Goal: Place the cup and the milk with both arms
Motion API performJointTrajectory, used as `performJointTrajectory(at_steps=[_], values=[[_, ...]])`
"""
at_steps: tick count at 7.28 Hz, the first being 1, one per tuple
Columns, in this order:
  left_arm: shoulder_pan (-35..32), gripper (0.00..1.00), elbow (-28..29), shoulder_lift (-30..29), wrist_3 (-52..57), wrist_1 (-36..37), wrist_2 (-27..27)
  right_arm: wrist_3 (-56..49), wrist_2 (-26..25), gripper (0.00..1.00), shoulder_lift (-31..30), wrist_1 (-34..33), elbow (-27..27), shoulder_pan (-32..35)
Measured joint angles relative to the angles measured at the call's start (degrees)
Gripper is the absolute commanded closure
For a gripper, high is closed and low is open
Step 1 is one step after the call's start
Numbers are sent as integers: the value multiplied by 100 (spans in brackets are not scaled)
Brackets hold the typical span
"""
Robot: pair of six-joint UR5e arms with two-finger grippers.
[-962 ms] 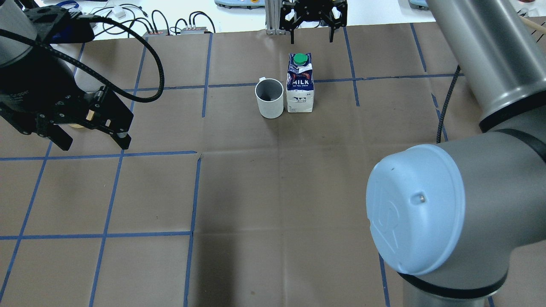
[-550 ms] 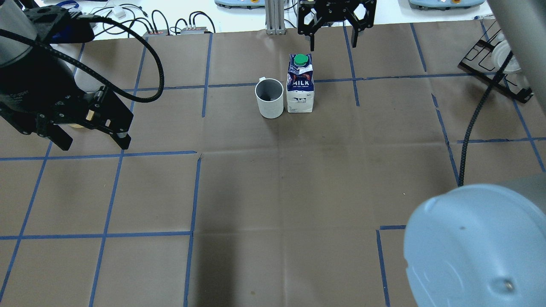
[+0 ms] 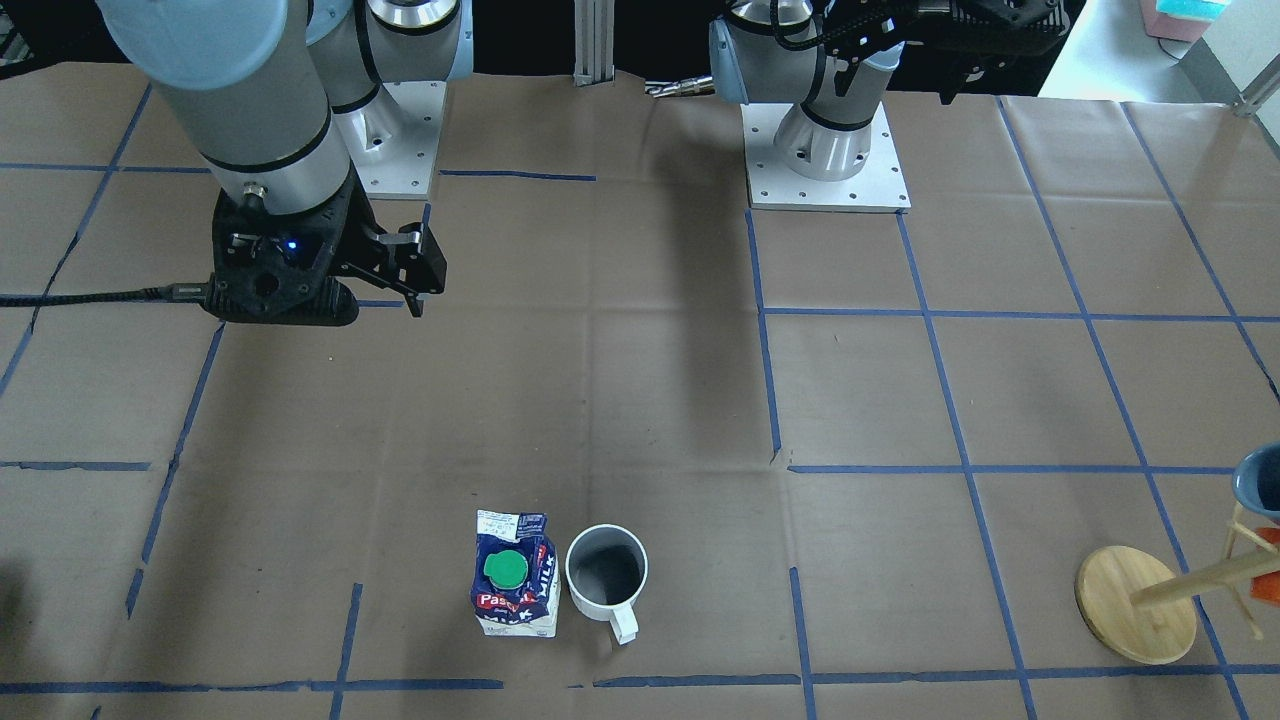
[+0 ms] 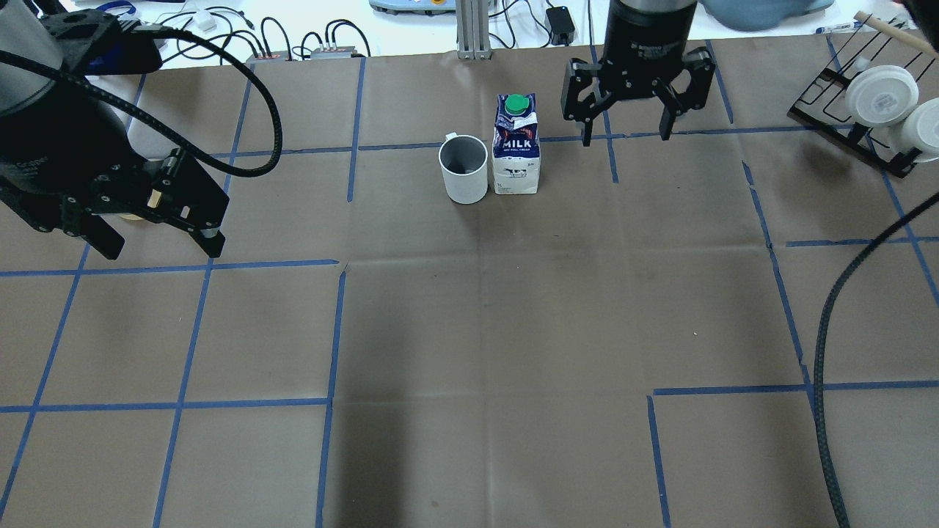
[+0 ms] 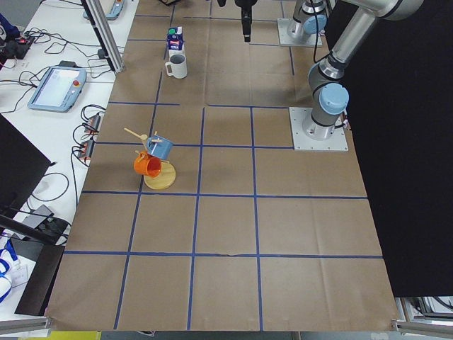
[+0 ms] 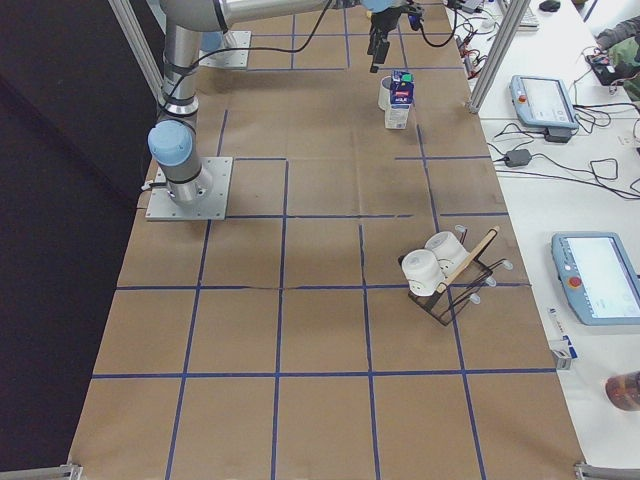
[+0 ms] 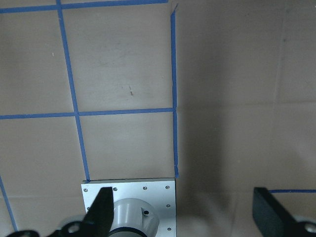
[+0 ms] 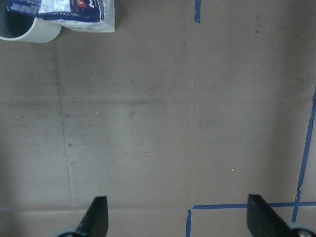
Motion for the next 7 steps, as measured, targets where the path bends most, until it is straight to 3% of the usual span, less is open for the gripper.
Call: performJointTrajectory(at_steps=[3, 7], values=[[10, 0, -142, 135, 0, -3, 0, 21, 20, 0, -1028, -535, 1167, -251], [328, 0, -591, 510, 0, 34, -25, 6, -17, 0, -1312, -637, 1411, -442]])
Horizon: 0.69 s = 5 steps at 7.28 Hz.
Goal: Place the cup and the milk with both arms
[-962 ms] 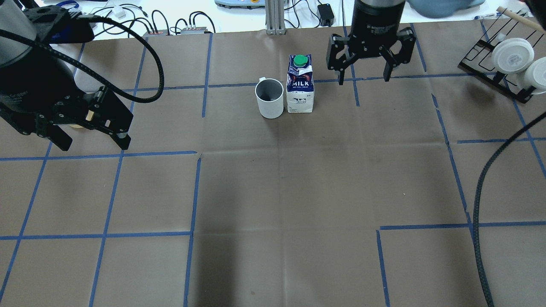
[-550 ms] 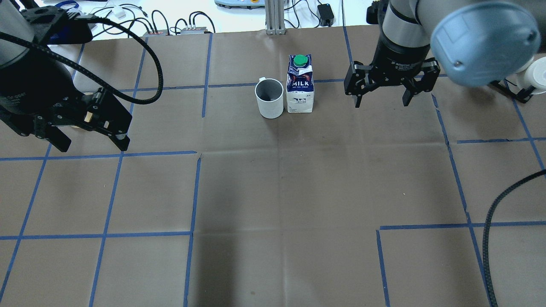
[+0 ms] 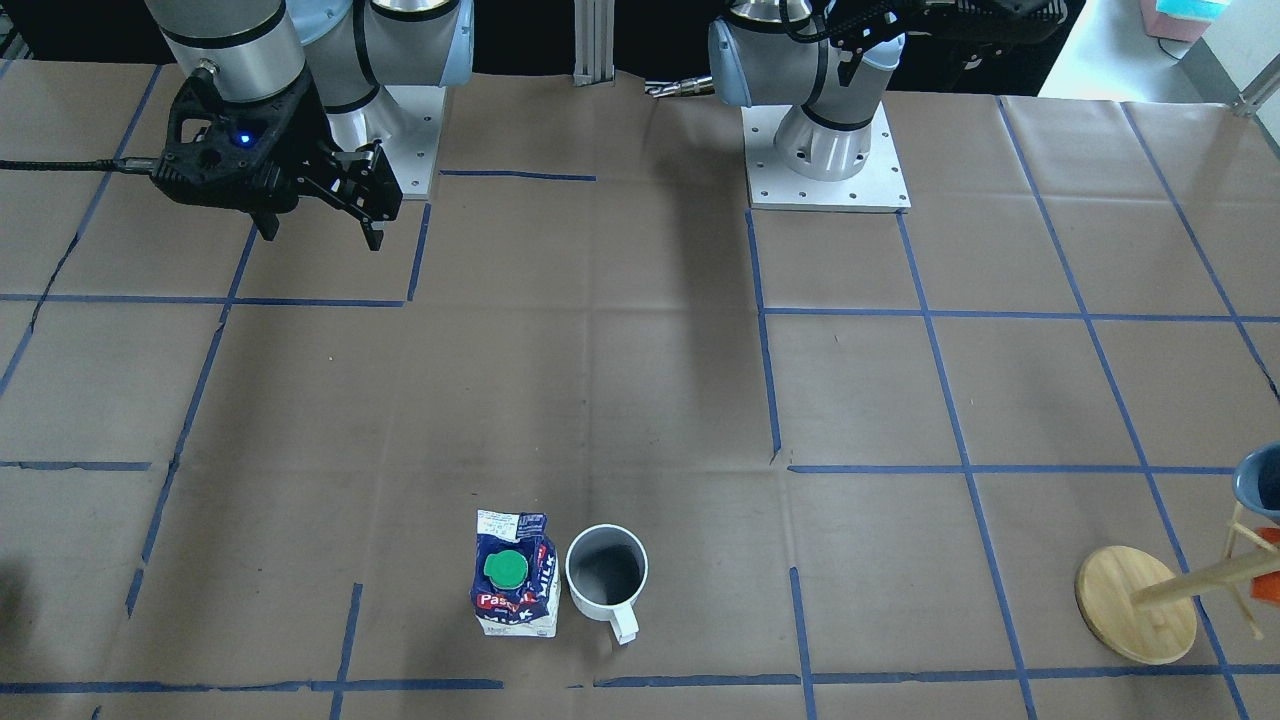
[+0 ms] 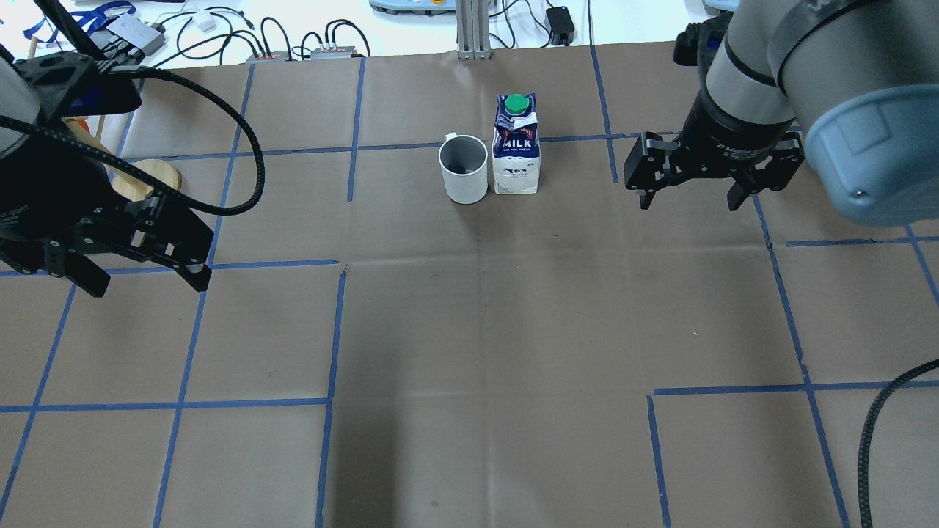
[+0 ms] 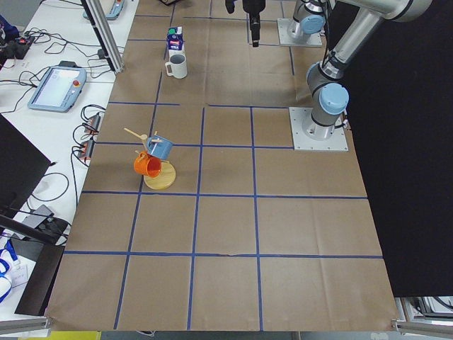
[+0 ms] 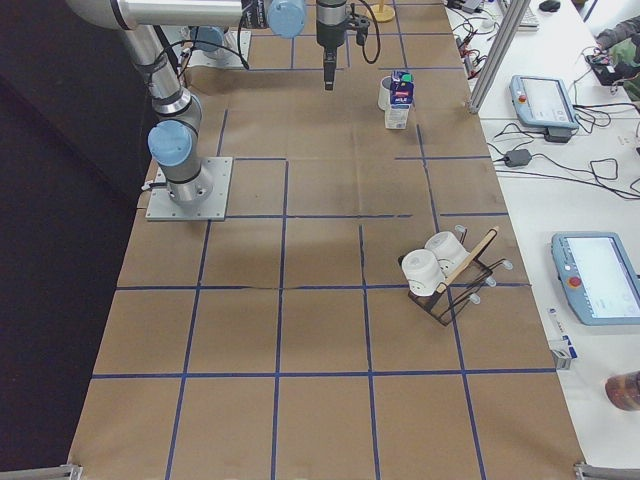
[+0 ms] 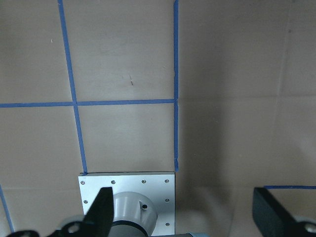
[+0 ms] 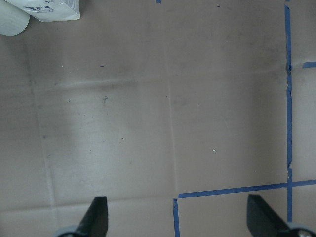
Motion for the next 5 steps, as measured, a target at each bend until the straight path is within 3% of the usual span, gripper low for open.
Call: performJointTrajectory(at_steps=[5], values=[[273, 0, -302, 242, 0, 37, -53, 1, 6, 0, -29, 55, 21, -78]])
